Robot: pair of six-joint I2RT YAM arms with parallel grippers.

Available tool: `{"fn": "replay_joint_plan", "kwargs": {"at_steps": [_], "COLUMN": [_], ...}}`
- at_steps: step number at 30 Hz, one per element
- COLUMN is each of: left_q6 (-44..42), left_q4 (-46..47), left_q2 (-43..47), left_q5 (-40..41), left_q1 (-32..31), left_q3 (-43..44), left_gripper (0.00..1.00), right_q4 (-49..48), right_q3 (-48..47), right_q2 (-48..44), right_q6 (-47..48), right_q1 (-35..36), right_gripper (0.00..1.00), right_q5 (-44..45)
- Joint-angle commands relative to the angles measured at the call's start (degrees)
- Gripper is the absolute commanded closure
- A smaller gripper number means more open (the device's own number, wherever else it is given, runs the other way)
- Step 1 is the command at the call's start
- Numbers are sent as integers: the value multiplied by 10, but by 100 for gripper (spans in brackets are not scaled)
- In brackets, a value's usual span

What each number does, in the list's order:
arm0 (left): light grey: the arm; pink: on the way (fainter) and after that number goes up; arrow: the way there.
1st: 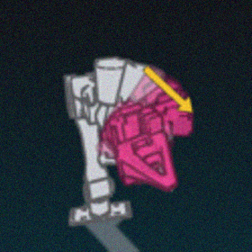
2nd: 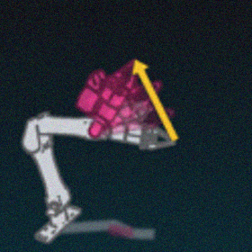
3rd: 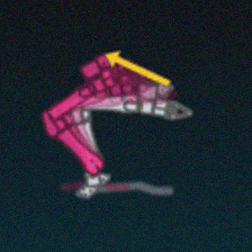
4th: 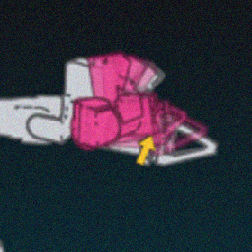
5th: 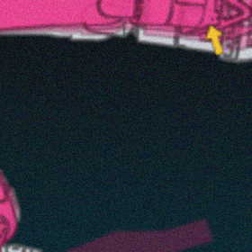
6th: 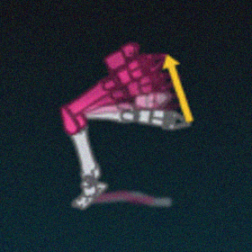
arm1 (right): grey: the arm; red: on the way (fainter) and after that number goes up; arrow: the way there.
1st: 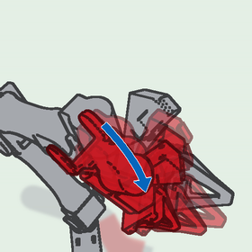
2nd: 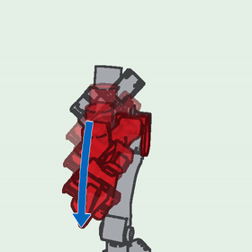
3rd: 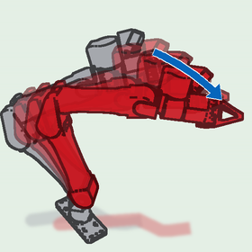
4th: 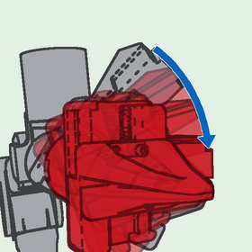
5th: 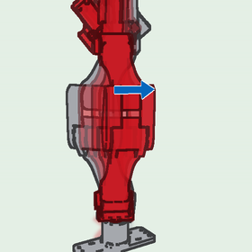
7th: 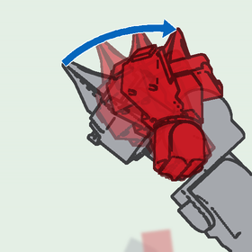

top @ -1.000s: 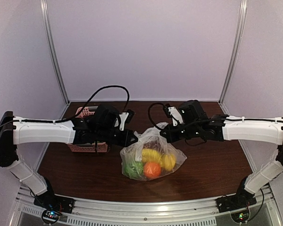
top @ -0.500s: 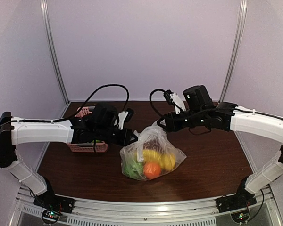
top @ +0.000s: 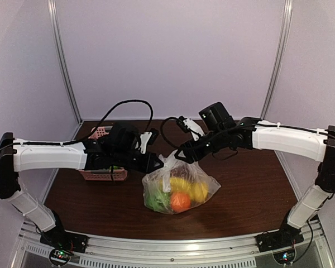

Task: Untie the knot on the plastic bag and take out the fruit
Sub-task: Untie the bag handles from the takeout bag.

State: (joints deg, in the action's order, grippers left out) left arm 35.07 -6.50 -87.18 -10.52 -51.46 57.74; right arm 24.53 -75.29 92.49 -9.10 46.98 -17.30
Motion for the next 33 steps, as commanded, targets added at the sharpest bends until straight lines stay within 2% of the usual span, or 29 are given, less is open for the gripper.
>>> {"fn": "replay_joint_plan", "kwargs": {"at_steps": [1, 14, 16, 19, 20, 25, 33], "left_q6": [1, 5, 6, 8, 9, 12, 23], "left_q4": [22, 20, 20, 19, 20, 21, 21], "left_q2": [3, 7, 9, 12, 13, 20, 39], "left_q5": [-2, 2, 3, 5, 6, 10, 27], "left_q1": [3, 3, 3, 3, 3, 3, 3], "left_q3": [-2, -1, -2, -4, -5, -9, -20], "left_gripper": [100, 100, 100, 100, 100, 100, 100], "right_q4": [-4, -27, -32, -46, -51, -76, -98], "right_q3": [0, 33, 36, 49, 53, 77, 113], "right_q2": [-3, 3, -2, -17, -22, -50, -105], "right_q6": [19, 10, 5, -5, -9, -26, -54], "right_q1": [9, 24, 24, 25, 25, 25, 24], "right_gripper": [37, 48, 53, 70, 79, 98, 100], "right_q5": [-37, 3, 14, 32, 38, 55, 100]}}
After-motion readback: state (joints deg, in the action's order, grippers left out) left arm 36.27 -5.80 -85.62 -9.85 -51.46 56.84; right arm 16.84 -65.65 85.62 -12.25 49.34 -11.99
